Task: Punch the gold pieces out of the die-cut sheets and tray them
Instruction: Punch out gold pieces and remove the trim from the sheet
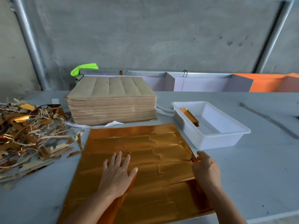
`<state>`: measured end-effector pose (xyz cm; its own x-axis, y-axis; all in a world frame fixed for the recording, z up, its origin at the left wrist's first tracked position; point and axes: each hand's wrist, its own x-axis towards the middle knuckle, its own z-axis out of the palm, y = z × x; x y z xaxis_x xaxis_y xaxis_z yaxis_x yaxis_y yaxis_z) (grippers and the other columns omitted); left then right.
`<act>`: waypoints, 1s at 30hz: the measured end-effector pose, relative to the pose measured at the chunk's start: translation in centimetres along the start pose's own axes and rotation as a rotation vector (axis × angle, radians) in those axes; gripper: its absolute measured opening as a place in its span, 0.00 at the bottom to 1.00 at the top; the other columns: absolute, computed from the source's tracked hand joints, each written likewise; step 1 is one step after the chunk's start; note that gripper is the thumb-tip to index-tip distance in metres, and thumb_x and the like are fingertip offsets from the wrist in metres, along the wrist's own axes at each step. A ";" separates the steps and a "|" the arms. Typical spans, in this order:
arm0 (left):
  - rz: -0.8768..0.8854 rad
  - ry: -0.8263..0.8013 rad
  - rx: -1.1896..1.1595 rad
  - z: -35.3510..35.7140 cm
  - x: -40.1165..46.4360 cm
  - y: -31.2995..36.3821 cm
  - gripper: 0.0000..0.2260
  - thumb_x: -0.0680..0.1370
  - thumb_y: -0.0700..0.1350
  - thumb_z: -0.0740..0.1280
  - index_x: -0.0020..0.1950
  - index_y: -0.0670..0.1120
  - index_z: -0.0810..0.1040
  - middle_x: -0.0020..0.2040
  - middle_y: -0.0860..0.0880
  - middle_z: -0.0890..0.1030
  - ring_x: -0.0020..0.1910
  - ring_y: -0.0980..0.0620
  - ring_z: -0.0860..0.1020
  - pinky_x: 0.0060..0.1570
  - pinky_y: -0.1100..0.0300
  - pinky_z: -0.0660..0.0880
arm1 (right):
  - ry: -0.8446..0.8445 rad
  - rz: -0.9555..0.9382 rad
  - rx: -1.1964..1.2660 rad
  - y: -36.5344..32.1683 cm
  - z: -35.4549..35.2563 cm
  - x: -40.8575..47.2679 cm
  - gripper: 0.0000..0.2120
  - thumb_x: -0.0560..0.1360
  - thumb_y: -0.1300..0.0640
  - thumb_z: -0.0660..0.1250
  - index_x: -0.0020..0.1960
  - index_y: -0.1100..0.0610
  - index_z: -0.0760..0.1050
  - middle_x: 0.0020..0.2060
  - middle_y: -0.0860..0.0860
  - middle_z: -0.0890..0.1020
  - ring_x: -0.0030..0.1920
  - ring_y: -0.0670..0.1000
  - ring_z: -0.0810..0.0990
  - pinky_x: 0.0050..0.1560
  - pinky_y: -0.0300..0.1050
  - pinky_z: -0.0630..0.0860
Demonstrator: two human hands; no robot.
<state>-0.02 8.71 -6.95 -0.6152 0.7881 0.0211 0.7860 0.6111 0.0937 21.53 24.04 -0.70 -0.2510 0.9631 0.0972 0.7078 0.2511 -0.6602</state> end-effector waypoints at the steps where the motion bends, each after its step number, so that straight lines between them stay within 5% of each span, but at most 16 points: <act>1: 0.007 0.004 -0.001 0.1 0.0 0.0 0.31 0.77 0.67 0.38 0.78 0.55 0.45 0.79 0.48 0.43 0.77 0.48 0.41 0.73 0.47 0.40 | -0.016 0.033 0.002 0.2 -0.4 0.3 0.22 0.74 0.68 0.63 0.68 0.60 0.71 0.58 0.57 0.80 0.52 0.55 0.78 0.49 0.48 0.77; 5: 0.019 0.020 -0.008 0.4 0.0 -0.3 0.31 0.77 0.66 0.38 0.78 0.54 0.46 0.79 0.48 0.45 0.77 0.48 0.42 0.73 0.47 0.41 | -0.088 0.131 0.064 0.9 -1.6 1.3 0.22 0.71 0.67 0.67 0.65 0.60 0.74 0.54 0.56 0.81 0.48 0.54 0.80 0.48 0.48 0.80; 8: 0.024 0.022 0.001 0.5 0.2 -0.3 0.32 0.77 0.66 0.38 0.78 0.54 0.46 0.79 0.47 0.45 0.77 0.48 0.42 0.73 0.47 0.42 | -0.144 0.156 0.029 1.2 -2.4 1.9 0.20 0.70 0.68 0.69 0.61 0.60 0.76 0.52 0.54 0.78 0.44 0.52 0.78 0.38 0.42 0.78; 13: 0.014 0.022 0.006 0.5 0.3 -0.4 0.32 0.76 0.67 0.37 0.78 0.54 0.46 0.79 0.48 0.46 0.77 0.48 0.43 0.73 0.47 0.42 | -0.276 0.163 0.023 0.7 -3.7 3.1 0.09 0.71 0.67 0.71 0.50 0.60 0.82 0.39 0.49 0.80 0.39 0.48 0.79 0.34 0.37 0.76; 18: 0.018 0.020 -0.002 0.5 0.2 -0.4 0.37 0.72 0.68 0.32 0.78 0.54 0.47 0.79 0.48 0.46 0.77 0.48 0.43 0.73 0.47 0.42 | -0.433 0.322 0.126 0.5 -5.1 3.5 0.09 0.72 0.67 0.72 0.51 0.67 0.80 0.36 0.57 0.78 0.32 0.50 0.74 0.26 0.37 0.73; 23: -0.005 -0.023 0.020 -0.4 -0.1 0.0 0.32 0.77 0.66 0.38 0.78 0.54 0.47 0.79 0.47 0.47 0.77 0.47 0.43 0.74 0.45 0.43 | -0.587 0.257 -0.009 0.7 -5.9 3.3 0.03 0.75 0.64 0.68 0.49 0.62 0.78 0.41 0.56 0.81 0.38 0.52 0.80 0.33 0.40 0.78; 27: 0.034 0.046 0.085 -3.2 -0.8 1.9 0.27 0.80 0.62 0.47 0.77 0.52 0.54 0.79 0.46 0.51 0.77 0.45 0.48 0.73 0.44 0.46 | -0.606 0.207 0.202 0.6 -6.5 3.5 0.07 0.76 0.62 0.67 0.52 0.64 0.78 0.48 0.60 0.82 0.46 0.56 0.82 0.40 0.45 0.80; 30: 0.163 0.116 -0.345 -5.9 -2.2 5.8 0.30 0.78 0.66 0.51 0.73 0.49 0.66 0.75 0.48 0.63 0.73 0.51 0.62 0.72 0.53 0.60 | -0.591 0.258 0.443 -0.3 -6.5 3.6 0.09 0.75 0.61 0.68 0.52 0.65 0.76 0.46 0.62 0.81 0.40 0.55 0.82 0.34 0.46 0.79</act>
<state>5.50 10.04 -0.53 -0.5021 0.8472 0.1735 0.8195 0.4021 0.4083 24.73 28.10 4.67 -0.5123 0.7431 -0.4304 0.4934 -0.1555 -0.8558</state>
